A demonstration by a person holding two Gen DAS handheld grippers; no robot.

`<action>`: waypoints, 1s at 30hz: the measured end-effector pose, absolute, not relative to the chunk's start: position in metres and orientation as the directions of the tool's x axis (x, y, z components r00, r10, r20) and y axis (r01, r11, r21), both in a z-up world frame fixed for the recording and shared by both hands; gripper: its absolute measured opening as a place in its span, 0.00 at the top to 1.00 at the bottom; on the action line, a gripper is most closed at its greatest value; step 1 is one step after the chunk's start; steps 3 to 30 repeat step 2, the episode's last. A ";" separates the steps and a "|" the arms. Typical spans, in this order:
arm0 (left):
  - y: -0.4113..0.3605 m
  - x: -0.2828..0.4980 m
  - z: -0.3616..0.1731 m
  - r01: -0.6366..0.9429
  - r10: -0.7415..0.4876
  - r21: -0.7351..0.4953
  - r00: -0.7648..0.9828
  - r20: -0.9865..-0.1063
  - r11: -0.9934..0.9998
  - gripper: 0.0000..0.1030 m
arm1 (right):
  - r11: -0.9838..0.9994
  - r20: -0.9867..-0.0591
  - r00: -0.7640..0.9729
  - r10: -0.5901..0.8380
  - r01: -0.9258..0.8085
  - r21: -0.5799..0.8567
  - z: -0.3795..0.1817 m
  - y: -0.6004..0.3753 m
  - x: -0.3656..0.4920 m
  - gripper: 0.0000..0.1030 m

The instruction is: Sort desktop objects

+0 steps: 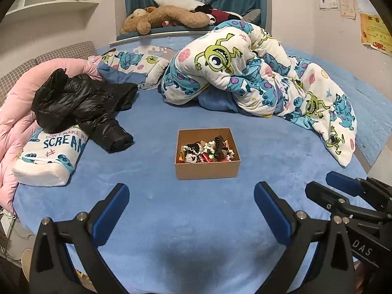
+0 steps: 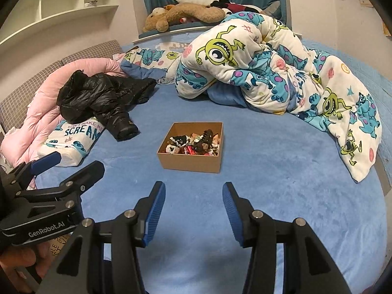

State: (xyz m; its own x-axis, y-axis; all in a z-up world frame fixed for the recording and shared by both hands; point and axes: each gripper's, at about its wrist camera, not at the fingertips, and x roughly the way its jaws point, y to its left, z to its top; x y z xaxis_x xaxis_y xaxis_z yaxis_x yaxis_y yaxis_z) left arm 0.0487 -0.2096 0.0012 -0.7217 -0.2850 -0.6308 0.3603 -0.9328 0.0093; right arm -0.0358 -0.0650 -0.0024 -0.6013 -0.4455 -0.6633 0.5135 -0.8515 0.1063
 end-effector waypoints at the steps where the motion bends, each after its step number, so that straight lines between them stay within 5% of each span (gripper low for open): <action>1: -0.209 0.049 0.001 0.360 -0.286 0.011 -0.721 -0.631 -0.933 0.00 | -0.851 -0.663 -0.601 -0.446 0.514 0.107 -0.003 -0.065 -0.036 0.52; 30: -0.209 0.049 0.002 0.360 -0.287 0.013 -0.722 -0.630 -0.933 0.00 | -0.851 -0.663 -0.601 -0.446 0.514 0.107 -0.003 -0.065 -0.036 0.52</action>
